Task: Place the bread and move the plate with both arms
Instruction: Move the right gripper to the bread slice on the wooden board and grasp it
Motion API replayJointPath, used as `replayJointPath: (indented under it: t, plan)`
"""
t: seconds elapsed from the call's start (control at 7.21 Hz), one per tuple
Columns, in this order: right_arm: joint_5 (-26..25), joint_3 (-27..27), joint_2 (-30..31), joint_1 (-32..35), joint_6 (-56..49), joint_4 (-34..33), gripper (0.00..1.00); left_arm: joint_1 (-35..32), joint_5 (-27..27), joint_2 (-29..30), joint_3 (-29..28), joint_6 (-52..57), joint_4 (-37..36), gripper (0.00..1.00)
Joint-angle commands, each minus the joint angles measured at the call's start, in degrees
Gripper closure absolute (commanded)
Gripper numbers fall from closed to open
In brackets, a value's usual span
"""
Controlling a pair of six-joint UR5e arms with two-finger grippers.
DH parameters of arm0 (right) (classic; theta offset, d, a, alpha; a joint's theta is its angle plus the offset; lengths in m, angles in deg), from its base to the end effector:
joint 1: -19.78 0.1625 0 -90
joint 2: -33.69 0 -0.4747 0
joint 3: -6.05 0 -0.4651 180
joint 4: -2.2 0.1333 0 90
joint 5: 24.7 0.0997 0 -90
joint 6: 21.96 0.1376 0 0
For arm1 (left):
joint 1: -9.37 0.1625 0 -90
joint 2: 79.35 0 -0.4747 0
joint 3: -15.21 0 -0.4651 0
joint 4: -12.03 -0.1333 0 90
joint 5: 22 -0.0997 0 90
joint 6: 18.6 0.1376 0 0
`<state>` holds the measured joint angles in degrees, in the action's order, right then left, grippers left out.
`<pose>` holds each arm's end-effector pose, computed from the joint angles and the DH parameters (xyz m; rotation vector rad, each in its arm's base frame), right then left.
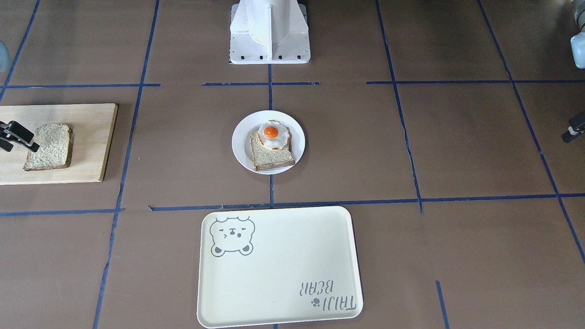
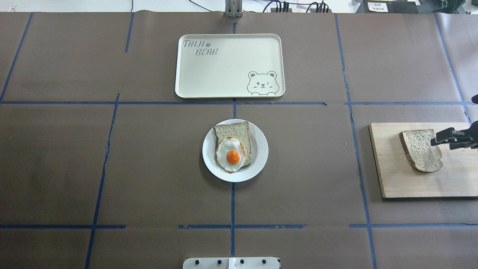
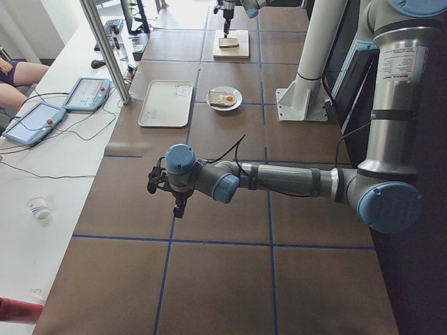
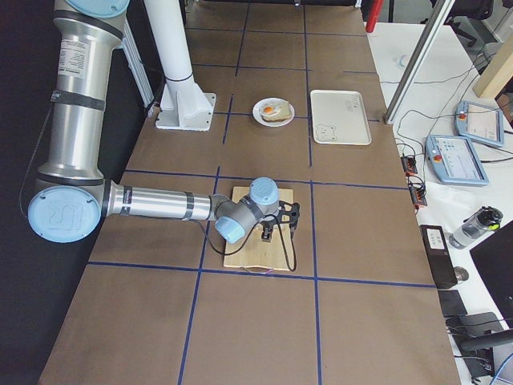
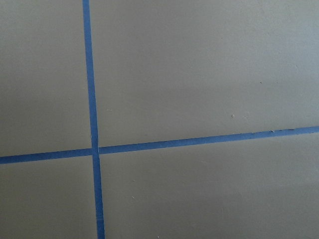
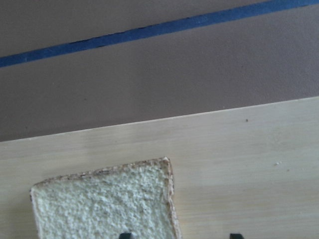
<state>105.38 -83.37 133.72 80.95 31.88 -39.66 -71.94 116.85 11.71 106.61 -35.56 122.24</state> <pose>-0.2105 -0.4751 0.7383 0.0262 -0.9197 0.1763 0.0614 -0.5979 0.6623 0.1751 0.9015 0.0346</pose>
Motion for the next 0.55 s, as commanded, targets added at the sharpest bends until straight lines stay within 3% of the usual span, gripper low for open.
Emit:
replayJointPath:
  t: [0.0, 0.42]
  plan:
    - [-0.26, 0.04, 1.05, -0.78, -0.32, 0.02, 0.44, 0.00, 0.10, 0.00, 0.00, 0.00, 0.00, 0.00]
    - [-0.35, -0.13, 0.53, -2.01, -0.23, 0.02, 0.47, 0.00, 0.10, 0.00, -0.35, 0.09, 0.00, 0.00]
